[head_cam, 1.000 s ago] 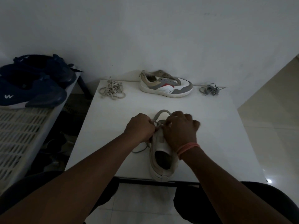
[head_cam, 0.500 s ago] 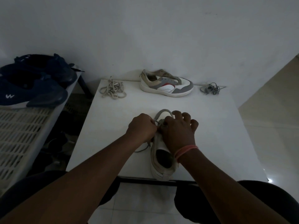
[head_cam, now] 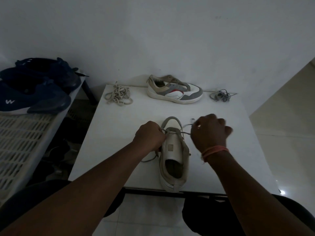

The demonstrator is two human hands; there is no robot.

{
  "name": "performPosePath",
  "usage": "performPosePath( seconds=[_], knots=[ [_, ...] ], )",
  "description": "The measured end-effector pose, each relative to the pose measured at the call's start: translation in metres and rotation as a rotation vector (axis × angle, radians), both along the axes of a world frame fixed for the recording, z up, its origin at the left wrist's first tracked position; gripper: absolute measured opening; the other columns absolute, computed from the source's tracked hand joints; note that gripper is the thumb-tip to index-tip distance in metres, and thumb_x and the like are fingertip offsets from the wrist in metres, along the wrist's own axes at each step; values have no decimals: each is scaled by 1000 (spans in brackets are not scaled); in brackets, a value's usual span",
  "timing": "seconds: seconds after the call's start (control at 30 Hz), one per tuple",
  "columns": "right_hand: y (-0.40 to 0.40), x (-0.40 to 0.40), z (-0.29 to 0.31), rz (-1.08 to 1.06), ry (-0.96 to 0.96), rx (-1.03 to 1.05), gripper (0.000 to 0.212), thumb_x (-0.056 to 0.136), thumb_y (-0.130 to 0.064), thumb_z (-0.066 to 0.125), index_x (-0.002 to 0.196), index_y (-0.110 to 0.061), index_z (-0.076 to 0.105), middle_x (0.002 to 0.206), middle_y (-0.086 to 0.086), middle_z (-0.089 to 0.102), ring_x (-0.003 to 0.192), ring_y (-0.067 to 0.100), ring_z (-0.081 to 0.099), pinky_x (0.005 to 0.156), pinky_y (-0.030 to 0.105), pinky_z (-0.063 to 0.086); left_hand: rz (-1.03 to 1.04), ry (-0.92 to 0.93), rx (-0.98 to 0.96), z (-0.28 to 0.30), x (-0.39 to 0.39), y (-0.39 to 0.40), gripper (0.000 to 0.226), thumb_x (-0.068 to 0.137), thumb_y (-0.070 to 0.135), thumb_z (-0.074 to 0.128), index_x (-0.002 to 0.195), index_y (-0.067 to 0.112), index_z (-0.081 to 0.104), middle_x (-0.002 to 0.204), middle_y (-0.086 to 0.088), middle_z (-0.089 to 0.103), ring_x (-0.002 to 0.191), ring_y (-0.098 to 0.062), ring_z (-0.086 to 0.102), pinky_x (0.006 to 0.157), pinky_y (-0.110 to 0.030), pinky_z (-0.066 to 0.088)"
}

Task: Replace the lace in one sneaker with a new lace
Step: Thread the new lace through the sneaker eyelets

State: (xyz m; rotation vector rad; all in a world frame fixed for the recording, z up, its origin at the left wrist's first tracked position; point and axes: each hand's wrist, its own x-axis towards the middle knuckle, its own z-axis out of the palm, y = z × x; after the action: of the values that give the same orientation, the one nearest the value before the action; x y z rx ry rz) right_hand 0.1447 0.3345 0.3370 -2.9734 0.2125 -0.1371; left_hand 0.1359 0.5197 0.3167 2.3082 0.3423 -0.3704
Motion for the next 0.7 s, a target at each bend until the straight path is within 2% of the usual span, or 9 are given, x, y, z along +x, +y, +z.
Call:
performPosePath(
  seconds=[0.07,0.13,0.27,0.37,0.53,0.7],
  knots=[
    [14,-6,-10,200,46,124,25,94,-37,55,108,-24,70,116,3,60,111,28,50,95,45,38,-13,-4,7,0,1,-1,15,79,17,61,84,11,75,77,-12,73,72,-33,72,72,-43,63],
    [30,-11,-19,337,77,127,26,95,-39,54,110,-27,71,115,0,61,110,25,52,94,42,39,-27,-8,24,0,2,-2,15,81,17,62,88,12,76,79,-12,73,73,-33,73,73,-42,63],
    [43,-13,-29,361,19,-30,20,91,-33,59,103,-25,73,104,2,63,99,26,56,85,39,46,-25,-8,36,-1,0,-2,15,82,14,63,89,12,76,78,-11,74,72,-32,73,72,-41,63],
    [42,-10,-29,364,32,40,18,92,-31,61,102,-25,74,105,2,60,100,26,54,86,38,45,-16,-11,27,-1,-1,-1,16,81,14,63,90,13,76,80,-12,74,74,-33,73,74,-42,63],
    [39,-14,-16,225,97,294,23,94,-33,56,101,-25,76,108,2,61,102,27,57,90,41,43,-6,-10,19,3,-2,-3,16,80,18,62,87,14,75,81,-11,74,76,-34,73,74,-43,63],
    [5,2,3,-131,-22,507,18,84,-40,66,84,-27,78,101,-1,72,99,28,65,93,48,48,9,14,-53,2,-2,-3,22,63,26,60,74,12,73,74,-11,73,68,-32,73,66,-45,63]
  ],
)
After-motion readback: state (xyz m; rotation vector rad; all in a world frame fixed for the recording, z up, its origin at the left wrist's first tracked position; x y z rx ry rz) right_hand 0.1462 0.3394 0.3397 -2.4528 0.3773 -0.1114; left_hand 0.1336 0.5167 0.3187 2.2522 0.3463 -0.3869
